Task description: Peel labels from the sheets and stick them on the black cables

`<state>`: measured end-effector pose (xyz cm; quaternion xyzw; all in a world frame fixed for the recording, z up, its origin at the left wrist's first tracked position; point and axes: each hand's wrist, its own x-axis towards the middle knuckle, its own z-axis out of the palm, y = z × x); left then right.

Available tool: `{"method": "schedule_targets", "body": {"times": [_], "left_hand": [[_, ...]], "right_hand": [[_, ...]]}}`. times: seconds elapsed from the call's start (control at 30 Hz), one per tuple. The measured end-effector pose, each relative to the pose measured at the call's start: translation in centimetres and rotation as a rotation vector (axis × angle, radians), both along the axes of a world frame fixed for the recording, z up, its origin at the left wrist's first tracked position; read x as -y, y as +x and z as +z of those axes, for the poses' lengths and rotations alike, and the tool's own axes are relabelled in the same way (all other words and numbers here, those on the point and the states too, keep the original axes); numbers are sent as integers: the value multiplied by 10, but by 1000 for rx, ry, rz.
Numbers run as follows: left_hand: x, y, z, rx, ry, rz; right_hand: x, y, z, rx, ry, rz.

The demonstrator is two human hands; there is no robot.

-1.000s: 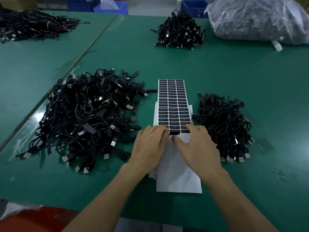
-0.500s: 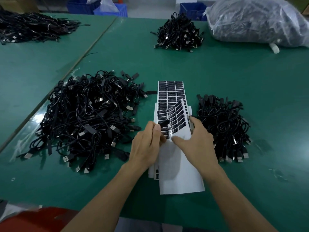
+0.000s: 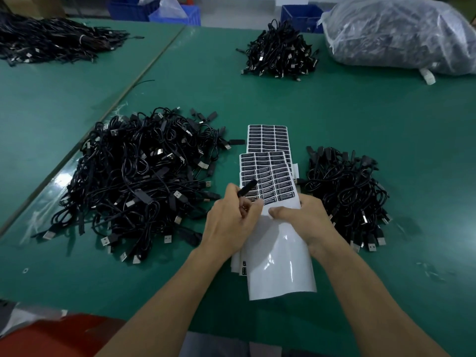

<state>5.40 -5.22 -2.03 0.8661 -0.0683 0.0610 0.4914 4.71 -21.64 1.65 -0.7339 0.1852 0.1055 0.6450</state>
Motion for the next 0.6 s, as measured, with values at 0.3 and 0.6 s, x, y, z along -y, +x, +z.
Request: {"method": "schedule_targets", "body": {"times": [0.3, 0.6], "left_hand": [[-3, -3, -1, 1, -51, -61], [-4, -5, 1, -9, -144, -83]], "right_hand": [[6, -4, 1, 5, 153, -18], [6, 3, 2, -47, 69, 56]]}}
